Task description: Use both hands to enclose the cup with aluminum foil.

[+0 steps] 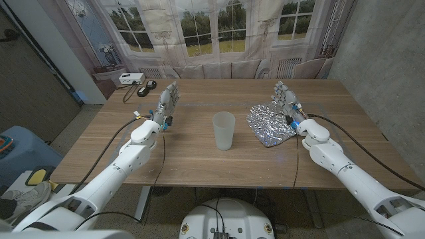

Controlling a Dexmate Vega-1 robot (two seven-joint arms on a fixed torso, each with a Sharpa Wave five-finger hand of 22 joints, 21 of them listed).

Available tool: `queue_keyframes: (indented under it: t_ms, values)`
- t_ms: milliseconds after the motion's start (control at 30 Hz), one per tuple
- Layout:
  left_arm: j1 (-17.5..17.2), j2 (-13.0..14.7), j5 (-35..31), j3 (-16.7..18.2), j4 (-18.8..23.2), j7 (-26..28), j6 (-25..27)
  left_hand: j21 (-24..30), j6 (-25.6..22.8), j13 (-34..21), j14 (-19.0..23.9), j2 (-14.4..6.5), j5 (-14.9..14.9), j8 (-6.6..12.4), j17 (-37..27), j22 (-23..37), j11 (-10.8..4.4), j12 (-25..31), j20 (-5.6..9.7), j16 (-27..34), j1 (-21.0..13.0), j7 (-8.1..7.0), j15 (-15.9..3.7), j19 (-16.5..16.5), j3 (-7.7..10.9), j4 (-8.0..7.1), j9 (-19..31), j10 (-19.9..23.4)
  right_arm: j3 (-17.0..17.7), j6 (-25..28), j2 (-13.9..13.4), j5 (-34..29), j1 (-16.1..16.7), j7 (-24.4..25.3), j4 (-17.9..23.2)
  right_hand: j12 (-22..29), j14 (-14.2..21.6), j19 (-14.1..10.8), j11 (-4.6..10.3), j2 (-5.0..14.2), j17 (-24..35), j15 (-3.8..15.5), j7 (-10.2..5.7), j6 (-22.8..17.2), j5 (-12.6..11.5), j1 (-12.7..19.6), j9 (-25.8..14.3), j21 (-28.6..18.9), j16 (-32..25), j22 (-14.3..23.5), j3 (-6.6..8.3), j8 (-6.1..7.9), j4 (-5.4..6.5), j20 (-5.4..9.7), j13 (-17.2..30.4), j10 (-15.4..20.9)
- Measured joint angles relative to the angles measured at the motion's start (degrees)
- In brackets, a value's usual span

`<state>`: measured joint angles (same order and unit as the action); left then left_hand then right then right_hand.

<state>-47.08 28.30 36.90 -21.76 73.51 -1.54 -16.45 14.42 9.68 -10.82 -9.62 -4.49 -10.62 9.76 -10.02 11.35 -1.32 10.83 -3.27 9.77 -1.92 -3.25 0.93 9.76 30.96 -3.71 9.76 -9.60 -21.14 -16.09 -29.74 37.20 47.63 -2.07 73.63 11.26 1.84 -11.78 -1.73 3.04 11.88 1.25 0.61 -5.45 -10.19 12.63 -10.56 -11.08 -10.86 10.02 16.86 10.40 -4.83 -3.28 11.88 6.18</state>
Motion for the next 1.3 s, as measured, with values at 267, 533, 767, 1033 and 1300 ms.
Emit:
queue_keyframes:
  t_ms: [267,533,767,1033,1300]
  values:
    - [0.1,0.0,-0.5,0.1,0.0,0.7,0.0,0.1,0.3,0.1,-0.3,-0.1,0.0,0.80,0.0,0.0,0.31,0.7,-0.66,0.5,-0.1,-0.74,0.79,0.3,0.04,0.04,0.0,-0.3,-0.2,0.9,0.0,-0.5,-0.8,-1.1,-1.0,0.0,-0.1,0.6,-0.58,-1.13,-0.6,-1.58,0.02,0.5,-0.4,0.5,0.1,0.0,0.0,0.1,-0.27,0.04,-0.87,-0.64,-0.2,-0.3]
    - [-0.1,0.2,-2.2,0.3,0.0,2.6,-1.8,0.9,-1.9,-3.7,1.4,-1.2,-0.6,2.97,-1.0,0.3,4.70,6.6,-5.34,1.1,-6.3,1.14,5.19,-1.7,3.91,6.59,1.9,0.4,-2.1,1.4,0.6,-3.8,-2.4,1.7,-2.4,1.2,-0.3,1.6,-0.73,-1.00,1.5,-1.26,-0.22,4.2,-1.5,12.0,-0.8,-0.6,-0.9,0.4,4.54,0.57,-4.82,-1.42,2.6,-4.3]
    - [-0.2,1.0,-2.5,0.4,0.2,2.0,-2.0,0.8,0.2,-3.5,-0.1,1.4,0.3,1.00,-1.1,0.3,4.40,4.8,-4.91,0.8,-3.8,-1.68,4.61,-0.6,1.87,6.00,1.2,-0.3,-2.9,4.3,-2.0,-8.9,-1.1,7.6,2.3,0.0,-5.9,6.4,1.02,-3.64,1.0,-1.13,-1.65,6.2,-0.6,11.4,-0.6,0.3,0.3,0.4,3.24,0.57,-3.83,-2.65,2.0,-7.8]
    - [-0.6,1.9,-2.3,0.6,0.9,0.9,-2.0,0.8,0.2,-3.3,-0.1,1.7,0.3,1.00,-1.1,0.3,4.40,4.8,-4.56,0.8,-3.5,-1.68,4.61,-1.0,1.16,5.77,0.9,-0.3,-3.6,9.9,-5.1,-15.1,1.0,14.7,8.9,0.7,-4.7,6.6,-0.09,-4.00,0.4,-2.67,-2.26,4.1,-0.6,11.0,-0.6,0.3,-0.5,0.4,2.96,1.09,-3.63,-3.94,1.4,-5.8]
    - [-0.6,2.3,-1.9,0.6,0.9,-0.2,-1.9,0.8,0.2,-3.3,-0.1,1.9,0.3,1.00,-0.9,0.3,4.39,4.8,-4.81,1.1,-3.2,-1.67,4.61,-1.2,0.92,5.53,0.9,-0.3,-4.2,16.6,-7.5,-21.0,2.6,21.2,13.9,1.1,-4.0,5.6,-0.50,-4.23,0.3,-3.19,-1.94,3.0,-0.6,10.8,-0.6,0.0,-1.1,0.4,2.73,1.54,-3.40,-4.00,1.4,-4.6]
